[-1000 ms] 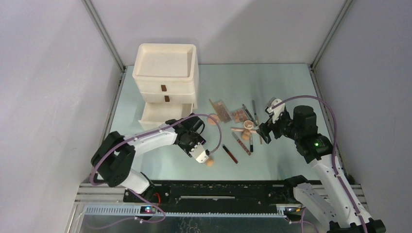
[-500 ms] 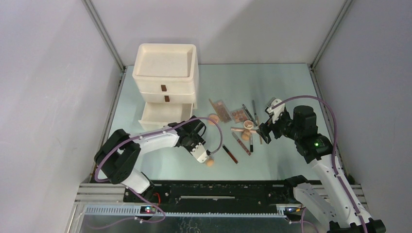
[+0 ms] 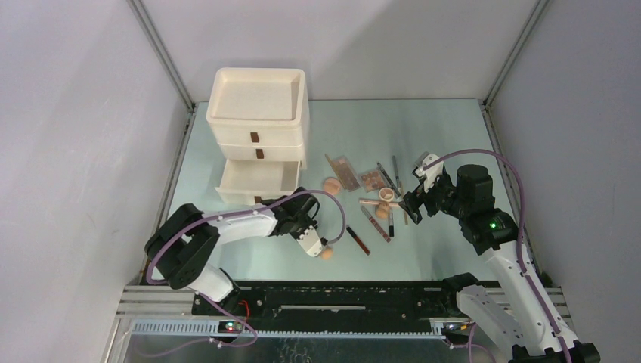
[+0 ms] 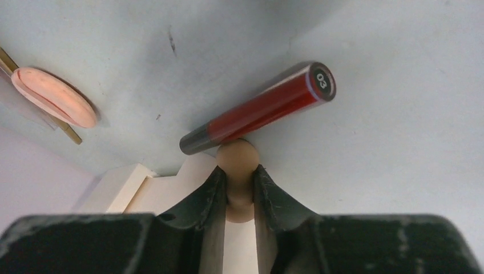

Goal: Organize the makeup
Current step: Pick up the makeup tool from the center of the board.

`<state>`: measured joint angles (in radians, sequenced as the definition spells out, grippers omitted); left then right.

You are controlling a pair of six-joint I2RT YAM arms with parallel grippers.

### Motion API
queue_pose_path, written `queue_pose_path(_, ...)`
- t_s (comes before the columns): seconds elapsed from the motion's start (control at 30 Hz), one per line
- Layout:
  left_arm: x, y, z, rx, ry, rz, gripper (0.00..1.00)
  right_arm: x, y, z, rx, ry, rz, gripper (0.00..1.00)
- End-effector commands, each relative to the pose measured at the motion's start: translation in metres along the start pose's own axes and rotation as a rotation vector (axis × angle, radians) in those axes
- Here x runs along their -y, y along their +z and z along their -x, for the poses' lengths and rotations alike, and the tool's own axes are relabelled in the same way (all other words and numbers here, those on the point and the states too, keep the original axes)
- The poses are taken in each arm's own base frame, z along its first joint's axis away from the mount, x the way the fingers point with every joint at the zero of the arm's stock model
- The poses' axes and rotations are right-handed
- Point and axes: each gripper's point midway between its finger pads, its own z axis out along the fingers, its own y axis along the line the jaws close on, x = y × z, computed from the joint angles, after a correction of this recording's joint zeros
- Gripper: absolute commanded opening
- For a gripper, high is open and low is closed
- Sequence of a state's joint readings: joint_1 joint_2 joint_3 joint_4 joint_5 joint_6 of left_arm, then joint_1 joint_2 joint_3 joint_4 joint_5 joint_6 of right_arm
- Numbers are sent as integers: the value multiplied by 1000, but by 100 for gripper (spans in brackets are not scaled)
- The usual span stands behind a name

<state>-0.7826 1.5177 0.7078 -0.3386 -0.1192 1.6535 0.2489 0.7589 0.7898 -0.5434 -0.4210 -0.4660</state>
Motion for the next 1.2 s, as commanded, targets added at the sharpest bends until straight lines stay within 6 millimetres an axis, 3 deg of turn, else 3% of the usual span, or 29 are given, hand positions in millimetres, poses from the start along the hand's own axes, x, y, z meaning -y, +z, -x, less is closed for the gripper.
queue_pose_path(0.0,30,-14,-2,-18,-41,-91,21,0,-2,4,17,-13,-1,93)
queue_pose_path(0.27,37,-73,12,91,-222,-69,14,1,-3,4,19,-18,-7,93)
queue_pose_path(0.43,10,-115,16,176,-348,82,16,2,-4,4,19,-20,-12,93)
queue_pose_path(0.6,-25,-136,-12,158,-477,246,20,3,-5,4,21,-14,-16,93)
queue_pose_path(0.73,-47,-134,-41,115,-566,321,21,4,-7,5,27,-12,-20,93)
queue_pose_path(0.93,-71,-114,-67,56,-624,369,25,5,-7,4,27,-10,-22,93)
queue_pose_path(1.17,-78,-80,-100,-71,-670,361,26,6,-9,4,30,-8,-24,93)
